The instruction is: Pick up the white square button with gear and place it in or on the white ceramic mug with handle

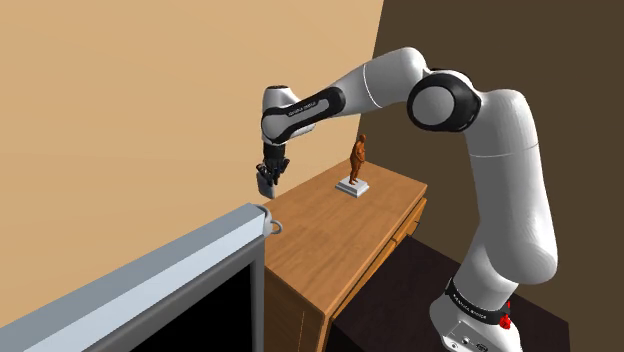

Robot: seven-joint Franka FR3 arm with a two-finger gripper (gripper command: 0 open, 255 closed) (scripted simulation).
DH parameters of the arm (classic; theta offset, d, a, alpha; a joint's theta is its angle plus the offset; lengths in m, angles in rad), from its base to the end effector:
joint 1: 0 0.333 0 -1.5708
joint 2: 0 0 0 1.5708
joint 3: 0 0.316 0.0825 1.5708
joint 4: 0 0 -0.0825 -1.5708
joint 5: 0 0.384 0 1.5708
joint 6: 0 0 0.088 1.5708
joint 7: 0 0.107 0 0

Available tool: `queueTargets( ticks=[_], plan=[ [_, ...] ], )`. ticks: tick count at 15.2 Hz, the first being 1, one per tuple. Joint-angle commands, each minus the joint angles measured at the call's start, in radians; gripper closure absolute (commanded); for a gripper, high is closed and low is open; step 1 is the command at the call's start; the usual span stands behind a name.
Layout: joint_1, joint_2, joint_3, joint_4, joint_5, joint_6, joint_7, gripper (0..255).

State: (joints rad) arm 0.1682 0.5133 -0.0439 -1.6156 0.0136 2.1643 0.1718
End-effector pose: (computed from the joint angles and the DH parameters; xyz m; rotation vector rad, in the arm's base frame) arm 0.6823 0.0897 0.3308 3.1355 -0.0766 0.0580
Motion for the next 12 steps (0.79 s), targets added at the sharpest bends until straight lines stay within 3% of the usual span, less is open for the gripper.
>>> queueTargets(
  ticks=[1,12],
  plan=[
    [0.008,0.037,0.003,0.051,-0.001,-0.014,0.013,255],
    [0.007,0.111,0.005,0.016,0.002,0.096,0.012,255]
  ],
)
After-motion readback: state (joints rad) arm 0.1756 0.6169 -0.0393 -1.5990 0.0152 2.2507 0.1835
